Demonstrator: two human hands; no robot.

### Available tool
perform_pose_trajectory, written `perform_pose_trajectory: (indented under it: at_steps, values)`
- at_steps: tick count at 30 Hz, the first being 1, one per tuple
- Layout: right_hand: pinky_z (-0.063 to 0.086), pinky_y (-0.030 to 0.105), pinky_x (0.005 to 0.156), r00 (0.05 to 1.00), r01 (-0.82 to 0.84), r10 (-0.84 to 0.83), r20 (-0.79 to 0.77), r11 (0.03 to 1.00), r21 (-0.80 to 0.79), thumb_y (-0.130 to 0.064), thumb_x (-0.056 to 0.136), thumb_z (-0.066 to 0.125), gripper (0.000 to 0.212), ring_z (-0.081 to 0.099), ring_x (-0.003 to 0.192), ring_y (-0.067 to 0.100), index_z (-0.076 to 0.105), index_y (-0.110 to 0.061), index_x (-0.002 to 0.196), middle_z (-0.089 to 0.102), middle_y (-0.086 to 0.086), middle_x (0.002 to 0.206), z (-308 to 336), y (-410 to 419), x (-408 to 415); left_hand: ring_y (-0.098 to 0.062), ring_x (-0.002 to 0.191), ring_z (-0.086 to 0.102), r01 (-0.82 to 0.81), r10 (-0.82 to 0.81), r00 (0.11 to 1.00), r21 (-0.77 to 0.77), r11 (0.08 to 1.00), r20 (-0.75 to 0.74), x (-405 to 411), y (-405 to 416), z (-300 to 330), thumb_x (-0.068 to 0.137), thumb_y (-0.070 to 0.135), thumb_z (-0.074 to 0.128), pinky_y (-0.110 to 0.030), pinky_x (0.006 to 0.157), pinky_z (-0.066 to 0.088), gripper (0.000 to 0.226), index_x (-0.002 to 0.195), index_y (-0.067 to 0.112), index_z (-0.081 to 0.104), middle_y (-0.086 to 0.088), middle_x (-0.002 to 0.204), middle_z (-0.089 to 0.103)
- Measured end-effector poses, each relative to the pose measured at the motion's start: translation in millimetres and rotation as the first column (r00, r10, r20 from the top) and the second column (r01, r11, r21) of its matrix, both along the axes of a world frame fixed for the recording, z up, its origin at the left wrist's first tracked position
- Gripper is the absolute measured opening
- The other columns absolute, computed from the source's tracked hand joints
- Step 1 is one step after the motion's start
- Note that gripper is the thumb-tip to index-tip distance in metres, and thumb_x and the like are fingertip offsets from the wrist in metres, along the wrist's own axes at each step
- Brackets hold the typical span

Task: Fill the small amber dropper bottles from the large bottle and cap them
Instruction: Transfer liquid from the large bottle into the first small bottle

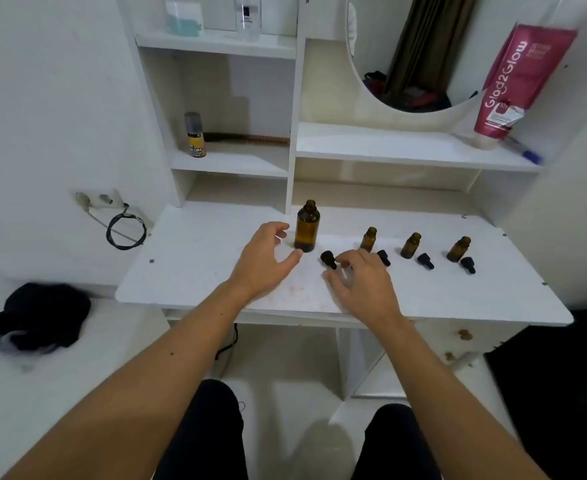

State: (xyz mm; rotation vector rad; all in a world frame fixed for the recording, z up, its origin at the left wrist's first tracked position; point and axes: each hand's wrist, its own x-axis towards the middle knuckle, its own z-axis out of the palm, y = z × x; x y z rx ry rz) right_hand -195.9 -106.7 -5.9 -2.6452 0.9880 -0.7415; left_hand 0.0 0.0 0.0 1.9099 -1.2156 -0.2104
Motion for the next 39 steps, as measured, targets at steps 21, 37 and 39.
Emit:
perform_pose_trajectory:
  at_steps: [21,37,39]
  values:
    - [0.058,0.020,0.083,0.739,-0.058,-0.118,0.664,0.970,0.238,-0.013,0.103,0.067,0.014,0.068,0.090,-0.008,0.072,-0.015,0.116,0.072,-0.017,0.098,98,-16,23,-0.006,0.101,0.063,0.032,-0.038,0.988,-0.041,0.999,-0.148,6,-32,-3,0.093,0.043,0.074,-0.032,0.094,0.057,0.051,0.135,0.024,0.053,0.009,0.118,0.065]
    - [0.052,0.008,0.087,0.815,-0.157,0.100,0.570,0.986,0.052,-0.013,0.103,0.066,0.018,0.067,0.094,-0.009,0.071,-0.011,0.120,0.073,-0.006,0.106,126,-24,48,-0.011,0.105,0.062,0.025,-0.029,0.991,-0.034,0.999,-0.134,8,-34,-4,0.092,0.043,0.075,-0.033,0.097,0.056,0.053,0.136,0.024,0.053,0.009,0.123,0.064]
    - [0.052,0.008,0.087,0.832,-0.193,0.115,0.543,0.977,0.089,-0.014,0.102,0.067,0.020,0.067,0.094,-0.010,0.072,-0.012,0.121,0.073,-0.008,0.107,130,-28,56,-0.011,0.106,0.062,0.025,-0.029,0.991,-0.033,0.999,-0.129,7,-34,-3,0.092,0.042,0.075,-0.032,0.097,0.056,0.053,0.136,0.023,0.053,0.008,0.123,0.065]
